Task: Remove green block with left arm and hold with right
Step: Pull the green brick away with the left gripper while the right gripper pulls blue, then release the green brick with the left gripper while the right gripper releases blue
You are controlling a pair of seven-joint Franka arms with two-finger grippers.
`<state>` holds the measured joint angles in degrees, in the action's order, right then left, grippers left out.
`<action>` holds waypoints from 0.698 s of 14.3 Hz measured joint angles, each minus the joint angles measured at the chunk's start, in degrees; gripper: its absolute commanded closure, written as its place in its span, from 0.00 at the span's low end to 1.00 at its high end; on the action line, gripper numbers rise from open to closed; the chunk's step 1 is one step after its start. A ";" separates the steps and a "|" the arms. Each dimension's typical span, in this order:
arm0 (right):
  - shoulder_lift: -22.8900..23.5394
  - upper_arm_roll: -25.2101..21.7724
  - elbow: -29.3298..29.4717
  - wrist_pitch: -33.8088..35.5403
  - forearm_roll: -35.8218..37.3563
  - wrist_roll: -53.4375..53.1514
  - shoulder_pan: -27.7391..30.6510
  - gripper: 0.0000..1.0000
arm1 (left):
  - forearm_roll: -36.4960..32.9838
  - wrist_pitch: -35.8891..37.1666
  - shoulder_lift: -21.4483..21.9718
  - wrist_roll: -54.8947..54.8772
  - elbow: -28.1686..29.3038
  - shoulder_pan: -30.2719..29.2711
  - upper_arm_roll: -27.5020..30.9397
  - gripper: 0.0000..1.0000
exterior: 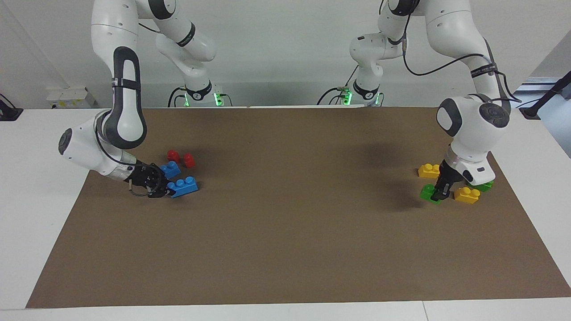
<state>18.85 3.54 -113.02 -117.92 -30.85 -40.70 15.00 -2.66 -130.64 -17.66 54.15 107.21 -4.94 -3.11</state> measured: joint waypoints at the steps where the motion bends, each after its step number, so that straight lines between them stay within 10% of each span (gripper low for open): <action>1: 0.00 0.15 -0.05 0.00 0.00 0.00 -0.01 0.00 | -0.49 -1.05 -1.47 0.00 -0.15 0.00 -0.05 1.00; 5: -0.73 0.63 0.15 0.15 0.00 -0.11 -0.30 0.00 | -0.75 -3.96 -4.51 -0.08 -0.52 -0.03 -0.04 1.00; 6: -1.43 0.73 0.51 0.78 0.00 -0.36 -0.67 0.00 | -0.75 -4.14 -4.51 -0.17 -0.51 -0.03 -0.06 0.24; 7: -2.54 0.80 1.18 1.80 0.00 -0.63 -1.46 0.00 | -0.79 -4.62 -4.56 -0.79 -0.51 -0.03 -0.11 0.00; 10: -7.28 0.94 4.32 6.39 2.87 -2.78 -5.84 0.00 | -0.79 -5.22 -4.95 -4.99 -0.52 -0.02 -0.19 0.00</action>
<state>11.58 4.47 -108.70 -111.54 -27.99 -43.48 9.15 -3.45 -135.86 -22.61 49.16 106.70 -4.96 -3.30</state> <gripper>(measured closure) 0.000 0.357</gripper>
